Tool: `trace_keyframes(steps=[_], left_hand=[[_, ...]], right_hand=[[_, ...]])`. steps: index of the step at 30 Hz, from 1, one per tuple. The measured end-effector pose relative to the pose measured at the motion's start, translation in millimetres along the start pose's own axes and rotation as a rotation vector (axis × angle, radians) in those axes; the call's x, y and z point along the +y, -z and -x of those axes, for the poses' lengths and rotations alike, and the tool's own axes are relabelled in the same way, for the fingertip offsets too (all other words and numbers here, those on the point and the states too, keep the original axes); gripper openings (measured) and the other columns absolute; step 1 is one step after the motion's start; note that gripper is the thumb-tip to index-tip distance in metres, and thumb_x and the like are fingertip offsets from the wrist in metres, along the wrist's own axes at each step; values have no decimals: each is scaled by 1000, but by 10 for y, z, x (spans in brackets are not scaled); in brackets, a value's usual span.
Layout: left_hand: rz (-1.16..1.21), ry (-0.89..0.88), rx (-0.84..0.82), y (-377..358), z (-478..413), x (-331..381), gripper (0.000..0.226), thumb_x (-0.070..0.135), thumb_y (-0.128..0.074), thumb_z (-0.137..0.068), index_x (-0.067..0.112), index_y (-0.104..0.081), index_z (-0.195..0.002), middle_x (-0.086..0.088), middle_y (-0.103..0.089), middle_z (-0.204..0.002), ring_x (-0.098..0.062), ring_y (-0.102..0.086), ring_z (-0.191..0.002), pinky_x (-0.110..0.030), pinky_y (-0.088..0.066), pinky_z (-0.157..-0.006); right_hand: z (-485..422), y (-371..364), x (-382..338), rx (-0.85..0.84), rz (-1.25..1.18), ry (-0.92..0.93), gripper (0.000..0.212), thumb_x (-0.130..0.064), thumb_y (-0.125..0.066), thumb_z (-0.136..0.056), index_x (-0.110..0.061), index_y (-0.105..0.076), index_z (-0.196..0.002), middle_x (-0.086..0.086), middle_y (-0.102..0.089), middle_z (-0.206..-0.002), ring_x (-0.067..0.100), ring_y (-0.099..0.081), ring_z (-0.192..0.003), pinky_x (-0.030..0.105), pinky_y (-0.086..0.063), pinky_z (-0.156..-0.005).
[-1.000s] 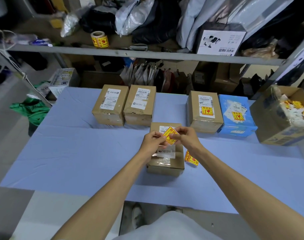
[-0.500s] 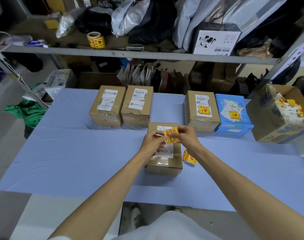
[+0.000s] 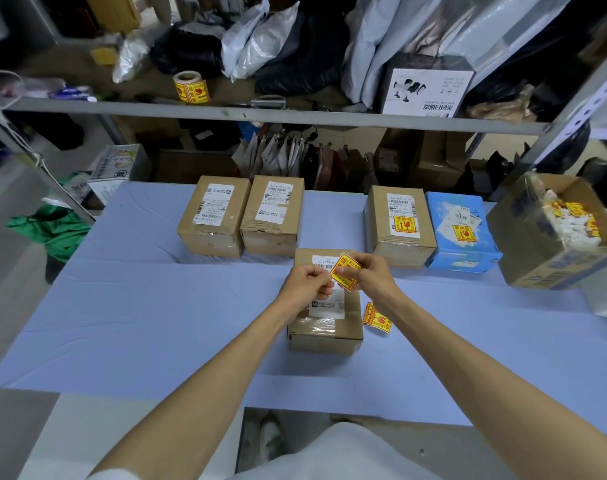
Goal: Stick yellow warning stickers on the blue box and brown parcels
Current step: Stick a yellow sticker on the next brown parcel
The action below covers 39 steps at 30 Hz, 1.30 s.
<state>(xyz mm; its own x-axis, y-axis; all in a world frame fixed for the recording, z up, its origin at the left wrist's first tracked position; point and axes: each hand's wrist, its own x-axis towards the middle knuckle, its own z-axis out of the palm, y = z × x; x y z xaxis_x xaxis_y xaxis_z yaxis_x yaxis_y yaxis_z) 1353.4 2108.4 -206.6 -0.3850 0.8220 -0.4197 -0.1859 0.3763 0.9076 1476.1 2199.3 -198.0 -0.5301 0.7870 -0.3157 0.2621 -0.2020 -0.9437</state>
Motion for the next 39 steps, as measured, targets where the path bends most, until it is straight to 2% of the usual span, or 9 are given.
trace_keyframes(steps=[4,9,17,21,27,29,31,33,39], left_hand=[[-26,-6,-3,34,-12,27,10,10,-55,-94,9,-62,-87,-4,-66,-76,-10,-62,-65,-20,-53,-64],[-61,-14,-24,62,-22,40,14,13,-54,-95,4,-65,-99,-4,-68,-81,-10,-63,-69,-19,-53,-66],[-53,-24,-43,80,-22,52,10,12,-56,-94,9,-65,-91,-5,-70,-81,-10,-64,-68,-19,-53,-66],[-49,-34,-47,78,-34,47,12,13,-57,-94,6,-66,-94,-5,-70,-81,-9,-64,-67,-17,-53,-64],[1,-48,-49,57,-42,67,11,11,-58,-93,2,-65,-93,-5,-68,-78,-4,-64,-60,-14,-51,-61],[8,-56,-50,55,-49,78,15,11,-58,-93,-2,-66,-98,-5,-68,-79,-7,-63,-63,-16,-51,-64],[-4,-64,-51,58,-58,86,16,12,-58,-93,-1,-66,-100,-4,-68,-79,-8,-63,-66,-18,-51,-67],[-12,-73,-49,60,-63,92,14,11,-57,-94,2,-67,-97,-4,-67,-79,-8,-63,-66,-17,-51,-65],[5,-94,-11,88,-82,84,11,10,-57,-94,3,-65,-93,-5,-67,-76,-3,-64,-60,-14,-51,-60]], right_hand=[[-30,23,-33,-14,12,-9,5,-2,-69,-84,-6,-67,-88,4,-67,-74,1,-64,-55,13,-47,-49],[-58,33,-50,-39,55,-10,8,-6,-70,-84,-5,-68,-92,4,-68,-78,4,-66,-60,14,-48,-52],[-89,48,-27,-45,73,-5,7,-7,-69,-85,-8,-68,-92,3,-69,-79,2,-66,-61,12,-48,-53],[-103,46,-25,-33,120,-4,14,-10,-70,-85,-5,-67,-97,6,-68,-84,10,-64,-69,11,-47,-52],[-118,37,47,75,251,62,32,-19,-79,-76,-13,-62,-101,4,-62,-97,15,-59,-83,28,-51,-70],[-115,22,58,109,402,176,20,-23,-78,-77,-17,-66,-92,-3,-64,-93,10,-58,-83,27,-50,-71],[-110,-5,37,51,385,223,6,-23,-71,-83,-18,-70,-79,-4,-69,-79,10,-63,-74,27,-50,-67],[-97,-38,6,-22,276,191,16,-22,-65,-88,-17,-72,-75,-2,-71,-68,13,-67,-66,31,-54,-62],[-86,-59,-47,-75,173,143,12,-18,-67,-87,-10,-76,-83,8,-74,-73,19,-71,-68,28,-57,-61]])
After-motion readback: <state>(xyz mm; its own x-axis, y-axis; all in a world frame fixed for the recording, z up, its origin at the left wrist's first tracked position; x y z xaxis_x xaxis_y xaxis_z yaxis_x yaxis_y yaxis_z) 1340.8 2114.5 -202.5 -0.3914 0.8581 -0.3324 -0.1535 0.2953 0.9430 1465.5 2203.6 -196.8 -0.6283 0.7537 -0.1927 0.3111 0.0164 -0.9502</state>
